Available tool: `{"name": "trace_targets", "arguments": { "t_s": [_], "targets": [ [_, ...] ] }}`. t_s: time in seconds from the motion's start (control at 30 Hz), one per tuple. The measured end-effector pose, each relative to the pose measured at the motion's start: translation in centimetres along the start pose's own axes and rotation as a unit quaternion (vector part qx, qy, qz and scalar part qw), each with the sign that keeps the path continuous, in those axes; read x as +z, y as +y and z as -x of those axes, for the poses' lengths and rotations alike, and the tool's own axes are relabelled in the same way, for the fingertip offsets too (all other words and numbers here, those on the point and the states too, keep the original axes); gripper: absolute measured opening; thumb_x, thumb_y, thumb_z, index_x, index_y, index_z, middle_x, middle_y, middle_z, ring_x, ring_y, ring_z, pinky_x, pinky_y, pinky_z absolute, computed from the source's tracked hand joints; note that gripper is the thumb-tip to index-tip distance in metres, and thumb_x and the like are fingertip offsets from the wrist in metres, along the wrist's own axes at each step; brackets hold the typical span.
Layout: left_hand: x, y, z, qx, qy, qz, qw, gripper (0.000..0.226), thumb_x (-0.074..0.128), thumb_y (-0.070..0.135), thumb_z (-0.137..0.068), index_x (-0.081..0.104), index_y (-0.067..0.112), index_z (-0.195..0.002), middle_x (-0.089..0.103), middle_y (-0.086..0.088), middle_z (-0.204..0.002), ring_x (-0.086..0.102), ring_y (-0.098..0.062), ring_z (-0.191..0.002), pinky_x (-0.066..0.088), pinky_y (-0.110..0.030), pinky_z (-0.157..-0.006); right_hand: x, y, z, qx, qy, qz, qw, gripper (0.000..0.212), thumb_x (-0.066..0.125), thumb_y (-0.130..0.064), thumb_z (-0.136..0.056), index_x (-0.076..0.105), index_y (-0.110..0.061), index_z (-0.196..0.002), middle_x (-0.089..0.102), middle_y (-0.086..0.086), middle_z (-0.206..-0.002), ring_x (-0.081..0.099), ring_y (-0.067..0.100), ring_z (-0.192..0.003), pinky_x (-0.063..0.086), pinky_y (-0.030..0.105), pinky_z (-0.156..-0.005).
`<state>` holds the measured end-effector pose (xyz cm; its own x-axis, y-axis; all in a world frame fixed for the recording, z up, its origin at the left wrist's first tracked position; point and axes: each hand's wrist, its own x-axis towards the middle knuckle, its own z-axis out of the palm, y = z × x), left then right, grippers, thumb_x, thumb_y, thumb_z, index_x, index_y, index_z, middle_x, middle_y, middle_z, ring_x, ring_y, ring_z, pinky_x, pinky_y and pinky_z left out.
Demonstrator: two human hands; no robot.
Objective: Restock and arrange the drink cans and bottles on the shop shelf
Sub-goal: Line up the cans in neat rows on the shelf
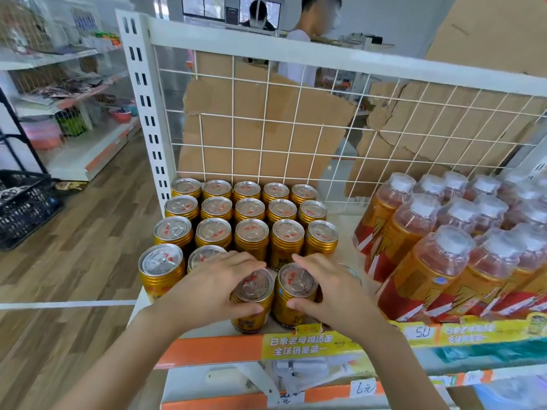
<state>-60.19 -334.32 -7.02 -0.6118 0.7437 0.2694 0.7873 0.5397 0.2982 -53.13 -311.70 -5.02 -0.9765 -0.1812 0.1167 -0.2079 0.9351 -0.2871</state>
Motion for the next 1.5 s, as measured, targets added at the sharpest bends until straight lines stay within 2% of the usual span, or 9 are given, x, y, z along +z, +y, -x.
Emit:
{"name": "trace_targets", "arguments": {
  "t_s": [0.2, 0.33, 0.57, 0.67, 0.8, 1.0, 1.17, 1.33, 1.5],
  "targets": [
    [-0.9, -0.2, -1.3, -0.017, 0.01, -0.015, 1.0, 0.069, 0.049, 0.067, -0.067, 0.059, 0.022, -0.119, 0.062, 0.006, -0.111, 0.058, -0.013, -0.102, 0.047, -0.027, -0.085, -0.4, -0.2, -1.4, 0.014, -0.016, -0.002, 1.0, 0.078, 0.059, -0.061, -0.079, 0.029, -0.03, -0.144, 0.038, -0.012, -0.136, 0.04, 0.007, -0.125, 0.039, 0.025, -0.092],
    [-1.1, -0.3, -1.8, -0.043, -0.016, -0.013, 0.999, 0.074, 0.045, 0.071, -0.065, 0.057, 0.024, -0.12, 0.056, 0.006, -0.113, 0.051, -0.011, -0.104, 0.046, -0.03, -0.086, -0.5, -0.3, -2.2, 0.035, -0.02, 0.001, 0.999, 0.079, 0.06, -0.063, -0.077, 0.031, -0.029, -0.142, 0.038, -0.009, -0.136, 0.041, 0.012, -0.124, 0.043, 0.03, -0.092],
    [-0.7, -0.2, -2.2, -0.088, -0.004, -0.013, 0.996, 0.078, 0.042, 0.073, -0.065, 0.056, 0.023, -0.123, 0.054, 0.004, -0.118, 0.051, -0.015, -0.108, 0.049, -0.037, -0.083, -0.3, -0.7, -3.0, 0.063, 0.016, 0.021, 0.998, 0.071, 0.059, -0.066, -0.075, 0.042, -0.027, -0.132, 0.045, -0.003, -0.127, 0.048, 0.017, -0.116, 0.043, 0.029, -0.082],
    [-0.7, -0.4, -2.5, -0.101, -0.013, 0.003, 0.995, 0.077, 0.043, 0.073, -0.065, 0.054, 0.025, -0.125, 0.051, 0.006, -0.121, 0.049, -0.015, -0.11, 0.049, -0.039, -0.086, -0.3, -0.6, -3.3, 0.063, 0.023, 0.029, 0.997, 0.072, 0.059, -0.066, -0.074, 0.041, -0.028, -0.132, 0.046, -0.003, -0.129, 0.049, 0.017, -0.116, 0.044, 0.03, -0.082],
    [-0.7, -0.5, -2.7, -0.114, -0.012, 0.045, 0.992, 0.074, 0.049, 0.07, -0.063, 0.055, 0.026, -0.123, 0.049, 0.009, -0.122, 0.049, -0.011, -0.111, 0.046, -0.032, -0.089, -0.3, -0.3, -3.3, 0.044, 0.028, 0.021, 0.998, 0.07, 0.06, -0.064, -0.075, 0.039, -0.03, -0.133, 0.045, -0.005, -0.129, 0.049, 0.016, -0.117, 0.043, 0.029, -0.081],
    [-0.3, -0.3, -2.0, -0.125, 0.033, 0.058, 0.99, 0.064, 0.064, 0.059, -0.066, 0.057, 0.028, -0.121, 0.037, 0.018, -0.118, 0.047, -0.007, -0.111, 0.049, -0.033, -0.089, -0.6, 0.9, -3.0, -0.001, 0.017, -0.056, 0.998, 0.058, 0.062, -0.045, -0.084, 0.039, -0.031, -0.135, 0.045, -0.007, -0.132, 0.048, 0.013, -0.117, 0.044, 0.032, -0.087],
    [-0.1, -0.8, -1.8, -0.124, 0.016, 0.032, 0.992, 0.071, 0.055, 0.072, -0.06, 0.053, 0.034, -0.121, 0.041, 0.017, -0.127, 0.045, -0.008, -0.117, 0.049, -0.04, -0.088, -0.2, 1.1, -3.0, -0.006, 0.038, -0.06, 0.997, 0.055, 0.063, -0.045, -0.083, 0.043, -0.03, -0.132, 0.048, -0.008, -0.131, 0.049, 0.011, -0.115, 0.043, 0.03, -0.085],
    [0.0, -0.7, -1.9, -0.13, 0.034, 0.032, 0.99, 0.066, 0.058, 0.07, -0.059, 0.05, 0.033, -0.114, 0.045, 0.016, -0.117, 0.049, -0.01, -0.108, 0.051, -0.042, -0.08, 0.2, 1.4, -3.0, -0.012, 0.05, -0.063, 0.997, 0.052, 0.064, -0.045, -0.082, 0.045, -0.03, -0.129, 0.05, -0.008, -0.129, 0.051, 0.011, -0.112, 0.042, 0.028, -0.083],
    [0.1, -0.8, -1.8, -0.123, 0.032, 0.026, 0.992, 0.068, 0.056, 0.07, -0.06, 0.049, 0.033, -0.116, 0.043, 0.017, -0.117, 0.048, -0.011, -0.109, 0.051, -0.043, -0.081, 0.4, 1.5, -3.0, -0.009, 0.057, -0.07, 0.996, 0.051, 0.064, -0.044, -0.082, 0.046, -0.029, -0.127, 0.052, -0.007, -0.126, 0.052, 0.012, -0.11, 0.045, 0.031, -0.083]
  ]
}}
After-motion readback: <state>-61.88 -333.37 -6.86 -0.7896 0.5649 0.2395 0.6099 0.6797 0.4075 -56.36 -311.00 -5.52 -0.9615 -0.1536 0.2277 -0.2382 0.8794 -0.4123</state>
